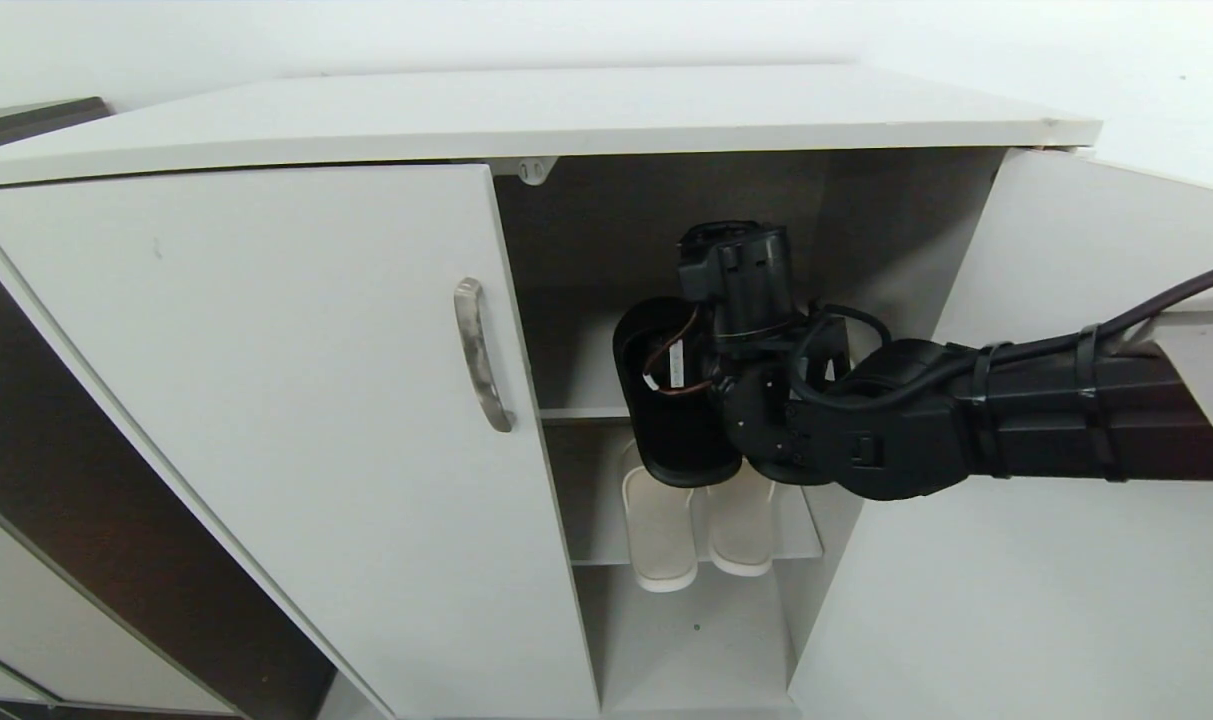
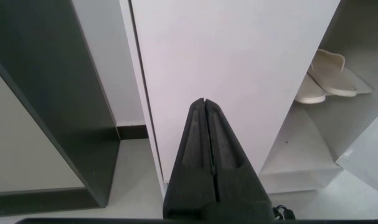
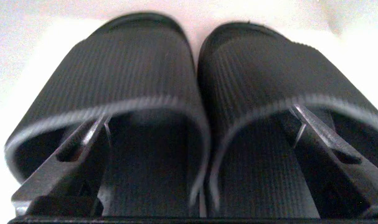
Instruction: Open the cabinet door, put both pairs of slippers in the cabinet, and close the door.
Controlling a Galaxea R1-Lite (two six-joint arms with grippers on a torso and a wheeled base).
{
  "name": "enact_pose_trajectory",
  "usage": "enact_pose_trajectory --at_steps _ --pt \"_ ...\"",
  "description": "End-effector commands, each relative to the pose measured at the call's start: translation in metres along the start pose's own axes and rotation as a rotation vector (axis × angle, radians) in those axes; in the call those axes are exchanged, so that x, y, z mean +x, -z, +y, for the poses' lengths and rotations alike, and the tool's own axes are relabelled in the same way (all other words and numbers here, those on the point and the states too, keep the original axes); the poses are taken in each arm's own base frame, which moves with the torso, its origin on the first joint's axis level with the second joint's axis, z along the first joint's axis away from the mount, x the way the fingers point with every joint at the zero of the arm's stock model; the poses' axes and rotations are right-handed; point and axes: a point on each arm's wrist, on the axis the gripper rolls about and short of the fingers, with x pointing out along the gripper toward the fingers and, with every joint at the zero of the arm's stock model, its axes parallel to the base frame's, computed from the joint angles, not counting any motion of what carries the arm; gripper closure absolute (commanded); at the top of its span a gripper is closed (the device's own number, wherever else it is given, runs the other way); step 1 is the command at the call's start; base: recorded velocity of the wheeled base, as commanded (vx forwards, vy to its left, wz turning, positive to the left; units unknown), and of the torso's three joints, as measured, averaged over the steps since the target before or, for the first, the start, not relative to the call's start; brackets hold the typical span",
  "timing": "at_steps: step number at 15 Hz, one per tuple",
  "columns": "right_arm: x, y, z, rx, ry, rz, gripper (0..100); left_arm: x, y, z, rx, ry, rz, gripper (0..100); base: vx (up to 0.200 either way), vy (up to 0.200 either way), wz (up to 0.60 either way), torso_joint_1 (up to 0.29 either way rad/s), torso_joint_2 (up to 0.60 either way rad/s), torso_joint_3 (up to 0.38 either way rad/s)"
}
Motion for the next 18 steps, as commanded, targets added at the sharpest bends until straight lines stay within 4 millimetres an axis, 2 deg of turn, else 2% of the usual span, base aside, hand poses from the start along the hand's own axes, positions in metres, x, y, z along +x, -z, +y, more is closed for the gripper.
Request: enact_pose_trajectory --at_steps 1,4,10,12,14,15,18 --pt "-0.018 -0.007 -0.007 0.002 -0.014 -0.005 0 0.0 0.0 0.0 0.0 0.0 0.001 100 0.0 0.0 0.0 0.0 0.0 0.0" --pt "-0.037 -0.007 -0.017 -0.006 -0.026 0.005 0 0.0 0.0 0.0 0.0 0.0 0.001 100 0.0 0.0 0.0 0.0 0.0 0.0" --pt "-0.106 -0.003 -0.039 -0.016 -0.126 0.001 0 0.0 0.0 0.0 0.0 0.0 0.001 100 0.0 0.0 0.0 0.0 0.0 0.0" --pt "-0.118 0.006 -0.047 -0.01 -0.147 -0.007 0 0.0 0.0 0.0 0.0 0.0 0.001 100 0.0 0.0 0.0 0.0 0.0 0.0" --pt "-0.122 0.014 -0.049 0.001 -0.159 -0.018 0 0.0 0.0 0.0 0.0 0.0 0.001 100 0.0 0.0 0.0 0.0 0.0 0.0" --pt "-0.122 0.02 -0.048 0.01 -0.167 -0.032 100 0.0 0.0 0.0 0.0 -0.001 0.001 100 0.0 0.0 0.0 0.0 0.0 0.0" --pt "-0.123 0.025 -0.044 0.003 -0.183 -0.027 100 0.0 0.0 0.0 0.0 -0.006 0.001 100 0.0 0.0 0.0 0.0 0.0 0.0"
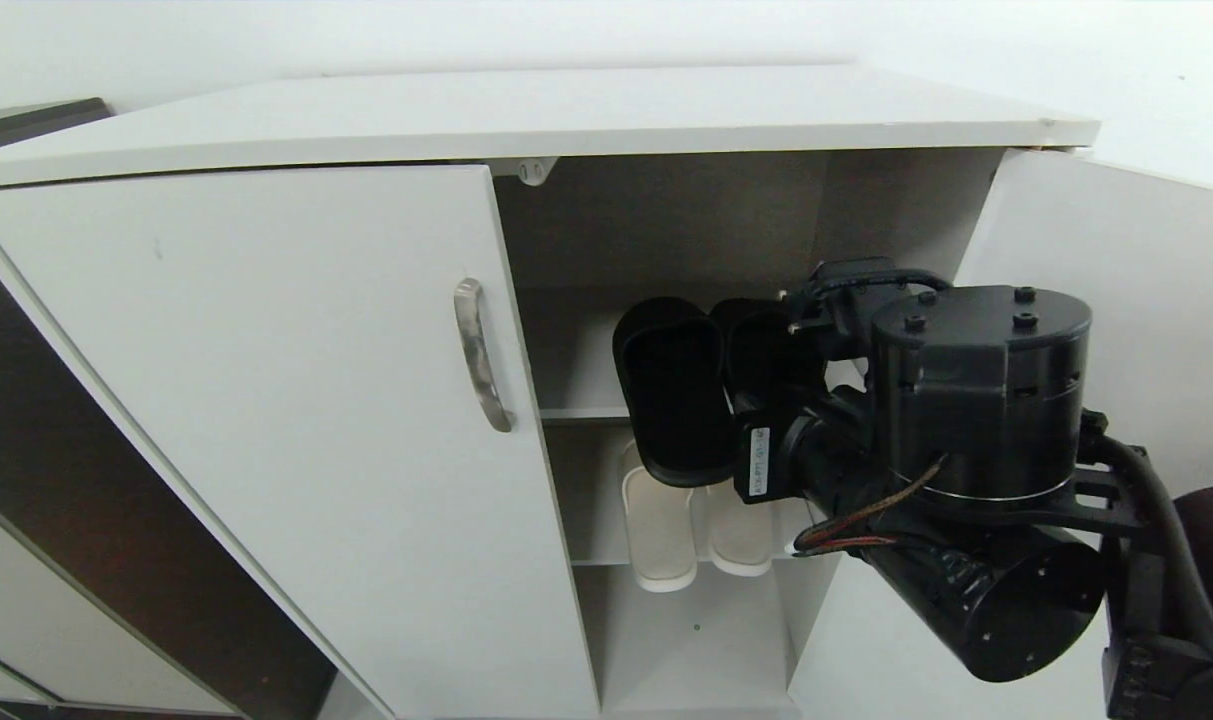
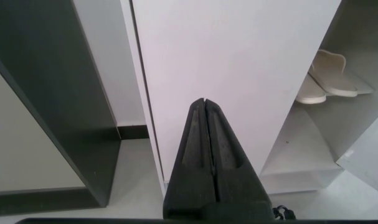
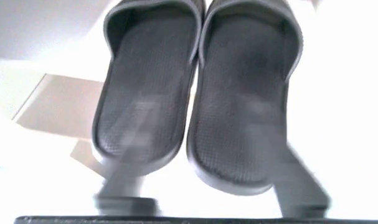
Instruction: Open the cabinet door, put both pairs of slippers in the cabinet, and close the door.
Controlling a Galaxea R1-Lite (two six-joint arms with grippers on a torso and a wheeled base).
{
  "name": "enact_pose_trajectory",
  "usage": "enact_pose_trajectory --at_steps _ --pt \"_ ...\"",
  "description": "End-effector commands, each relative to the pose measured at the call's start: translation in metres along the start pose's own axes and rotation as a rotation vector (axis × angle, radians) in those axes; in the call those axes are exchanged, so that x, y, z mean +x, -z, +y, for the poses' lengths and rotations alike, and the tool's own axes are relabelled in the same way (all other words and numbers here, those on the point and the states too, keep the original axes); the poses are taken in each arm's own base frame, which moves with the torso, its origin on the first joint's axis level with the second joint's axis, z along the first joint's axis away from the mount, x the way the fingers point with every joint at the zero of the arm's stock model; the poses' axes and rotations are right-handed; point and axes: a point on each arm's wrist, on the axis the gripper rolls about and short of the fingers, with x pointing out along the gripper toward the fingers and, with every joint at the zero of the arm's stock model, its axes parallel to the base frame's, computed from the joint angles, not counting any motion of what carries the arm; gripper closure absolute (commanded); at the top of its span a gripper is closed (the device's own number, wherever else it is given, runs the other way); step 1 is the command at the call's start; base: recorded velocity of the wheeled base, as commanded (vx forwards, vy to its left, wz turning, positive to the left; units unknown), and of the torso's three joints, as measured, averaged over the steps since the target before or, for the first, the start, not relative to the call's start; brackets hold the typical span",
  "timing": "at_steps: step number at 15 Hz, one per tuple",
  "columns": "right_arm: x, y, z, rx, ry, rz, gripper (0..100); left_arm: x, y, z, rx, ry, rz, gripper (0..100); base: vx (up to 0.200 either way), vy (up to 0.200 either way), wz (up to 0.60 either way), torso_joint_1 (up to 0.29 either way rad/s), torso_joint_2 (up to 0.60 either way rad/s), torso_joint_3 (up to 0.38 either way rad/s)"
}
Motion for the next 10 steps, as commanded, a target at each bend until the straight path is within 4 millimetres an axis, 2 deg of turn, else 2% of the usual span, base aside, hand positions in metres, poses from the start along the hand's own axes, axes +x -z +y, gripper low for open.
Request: enact_pose_trajectory --at_steps 1,10 --pt "-0.0021 0.003 0.0019 -0.008 -0.01 0.006 100 0.0001 0.0 0.0 0.0 -0.001 0.001 100 0.0 0.0 0.0 0.0 0.0 0.0" --pt "-0.0013 0.0078 0.0059 -0.02 -0.012 0.017 100 0.0001 0.0 0.0 0.0 -0.001 0.001 100 0.0 0.0 0.0 0.0 0.0 0.0"
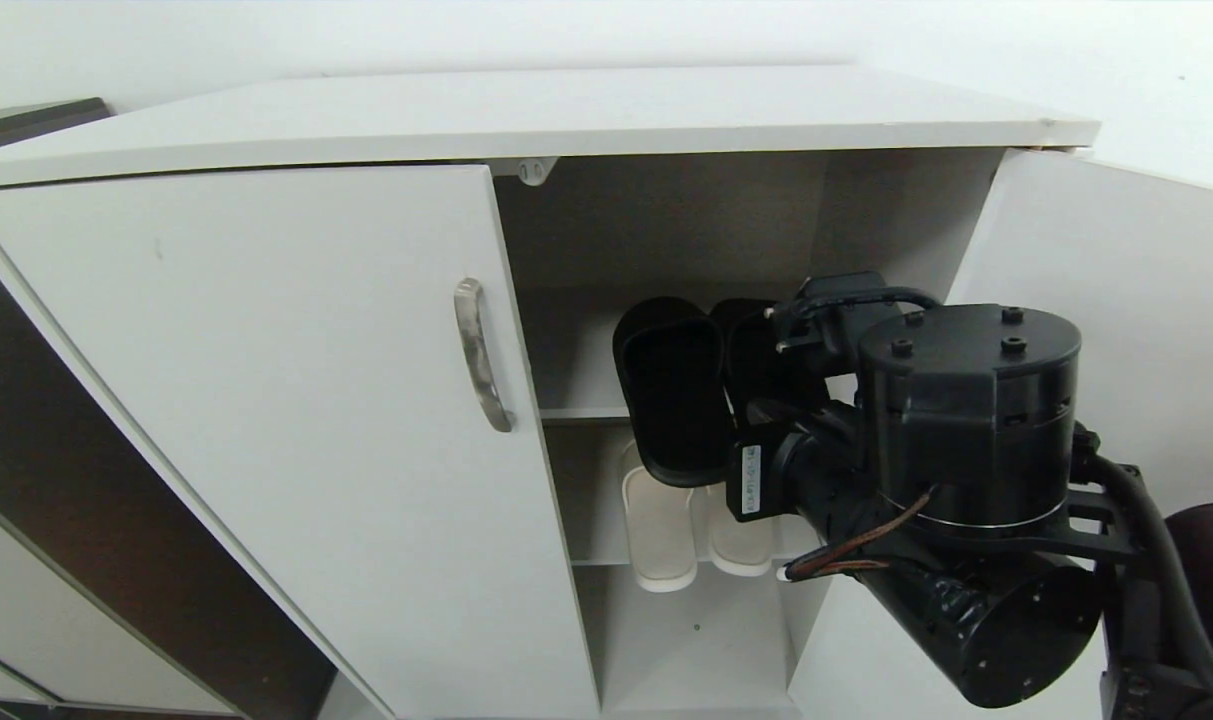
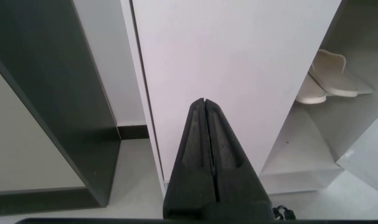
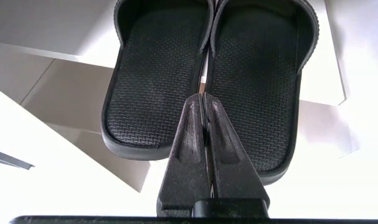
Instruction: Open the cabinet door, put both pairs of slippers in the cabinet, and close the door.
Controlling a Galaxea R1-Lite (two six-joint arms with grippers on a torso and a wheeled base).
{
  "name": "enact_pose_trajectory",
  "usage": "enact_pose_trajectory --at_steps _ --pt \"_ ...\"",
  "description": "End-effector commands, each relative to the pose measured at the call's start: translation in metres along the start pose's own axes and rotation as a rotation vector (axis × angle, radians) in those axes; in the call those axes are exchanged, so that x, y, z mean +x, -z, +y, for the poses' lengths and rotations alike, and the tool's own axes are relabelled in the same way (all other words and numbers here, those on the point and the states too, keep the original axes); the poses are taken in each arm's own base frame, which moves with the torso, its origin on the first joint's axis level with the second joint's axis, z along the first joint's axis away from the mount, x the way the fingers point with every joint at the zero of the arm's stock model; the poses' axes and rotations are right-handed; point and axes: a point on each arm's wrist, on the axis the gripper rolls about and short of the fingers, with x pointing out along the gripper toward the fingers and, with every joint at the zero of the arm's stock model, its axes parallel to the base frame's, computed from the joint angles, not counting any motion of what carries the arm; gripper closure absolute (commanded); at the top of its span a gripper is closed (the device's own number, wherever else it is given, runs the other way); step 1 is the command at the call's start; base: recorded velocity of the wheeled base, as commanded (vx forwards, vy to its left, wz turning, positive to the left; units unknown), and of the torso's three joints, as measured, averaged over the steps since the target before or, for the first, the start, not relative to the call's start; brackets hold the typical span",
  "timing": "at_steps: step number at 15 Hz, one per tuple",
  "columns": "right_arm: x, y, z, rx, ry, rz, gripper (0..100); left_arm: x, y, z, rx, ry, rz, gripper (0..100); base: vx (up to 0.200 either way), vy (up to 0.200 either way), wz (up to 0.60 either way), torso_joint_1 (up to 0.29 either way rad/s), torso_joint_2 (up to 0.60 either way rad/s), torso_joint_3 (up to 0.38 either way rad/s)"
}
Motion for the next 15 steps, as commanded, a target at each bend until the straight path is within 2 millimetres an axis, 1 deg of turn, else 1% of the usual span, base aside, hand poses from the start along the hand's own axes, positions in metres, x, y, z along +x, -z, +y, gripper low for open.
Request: enact_pose_trajectory --at_steps 1,15 --pt "0.0014 0.002 0.0012 -0.005 -0.001 0.005 100 0.0001 0.0 0.0 0.0 -0.001 0.001 100 -0.2 0.0 0.0 -0.002 0.0 0.002" --pt "0.0007 0.0051 0.002 -0.012 -0.006 0.012 100 0.0001 0.0 0.0 0.0 0.001 0.001 100 -0.2 0.0 0.0 0.004 0.0 0.001"
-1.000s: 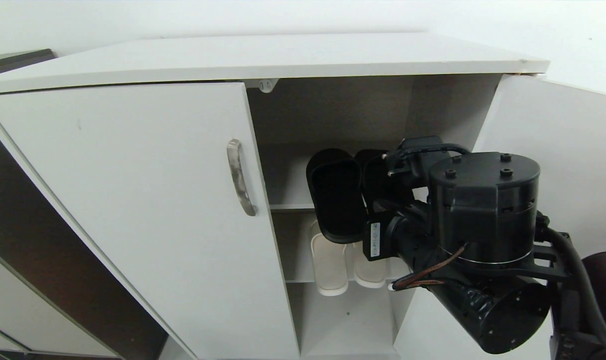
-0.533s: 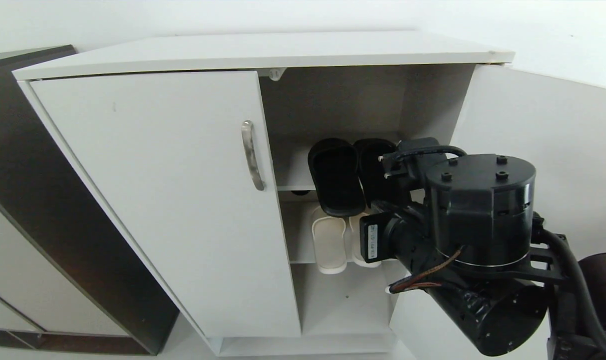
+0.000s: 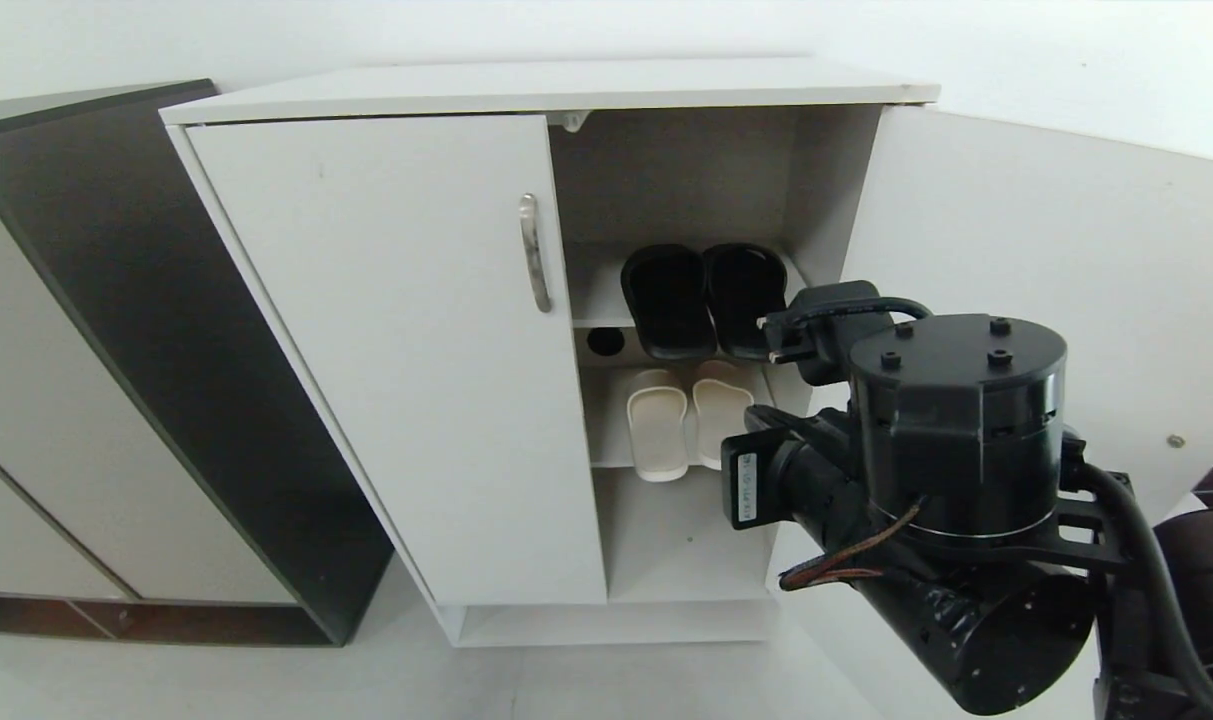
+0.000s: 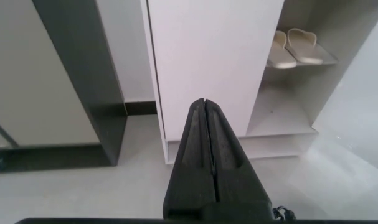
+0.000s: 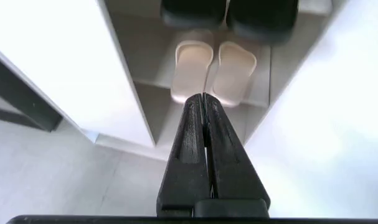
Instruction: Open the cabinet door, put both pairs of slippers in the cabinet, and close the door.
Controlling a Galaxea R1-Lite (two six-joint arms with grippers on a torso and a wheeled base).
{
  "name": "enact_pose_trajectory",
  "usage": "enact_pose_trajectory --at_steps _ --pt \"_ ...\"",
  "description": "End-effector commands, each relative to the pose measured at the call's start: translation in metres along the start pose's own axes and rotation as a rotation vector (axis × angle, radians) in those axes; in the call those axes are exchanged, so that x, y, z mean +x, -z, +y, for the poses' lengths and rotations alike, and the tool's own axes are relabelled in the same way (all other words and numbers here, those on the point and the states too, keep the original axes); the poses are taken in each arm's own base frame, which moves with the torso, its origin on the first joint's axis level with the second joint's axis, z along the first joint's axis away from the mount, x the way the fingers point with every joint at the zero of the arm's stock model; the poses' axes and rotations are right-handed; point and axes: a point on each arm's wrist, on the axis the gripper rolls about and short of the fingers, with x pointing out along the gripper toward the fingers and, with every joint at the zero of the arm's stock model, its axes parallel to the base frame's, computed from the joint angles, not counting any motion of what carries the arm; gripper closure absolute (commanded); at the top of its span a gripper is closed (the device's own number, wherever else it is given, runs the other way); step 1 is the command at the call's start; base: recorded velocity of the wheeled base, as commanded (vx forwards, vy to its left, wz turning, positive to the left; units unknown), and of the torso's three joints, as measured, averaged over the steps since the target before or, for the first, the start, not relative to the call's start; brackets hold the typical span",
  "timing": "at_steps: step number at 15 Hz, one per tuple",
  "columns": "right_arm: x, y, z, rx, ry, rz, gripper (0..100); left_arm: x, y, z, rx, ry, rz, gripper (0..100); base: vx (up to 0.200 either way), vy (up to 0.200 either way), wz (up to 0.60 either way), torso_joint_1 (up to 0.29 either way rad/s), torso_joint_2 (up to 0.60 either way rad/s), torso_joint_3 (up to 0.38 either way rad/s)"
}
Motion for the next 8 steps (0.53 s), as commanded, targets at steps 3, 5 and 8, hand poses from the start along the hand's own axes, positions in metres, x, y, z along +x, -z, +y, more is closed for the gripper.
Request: enact_pose_trajectory --at_steps 3,5,8 --pt "0.0005 0.0018 0.0007 -0.003 -0.001 0.004 100 0.0001 0.0 0.0 0.0 0.0 0.001 100 -0.2 0.0 0.0 0.009 0.0 0.001" --pt "0.0004 0.0058 -0.0001 -0.017 0.0 0.015 100 0.0001 0.0 0.0 0.0 -0.001 0.001 100 -0.2 0.0 0.0 0.002 0.0 0.0" --pt "0.0007 0.0065 -0.0006 -0.017 0.001 0.016 100 0.0001 -0.0002 0.0 0.002 0.0 -0.001 100 0.0 0.0 0.0 0.0 0.0 0.0"
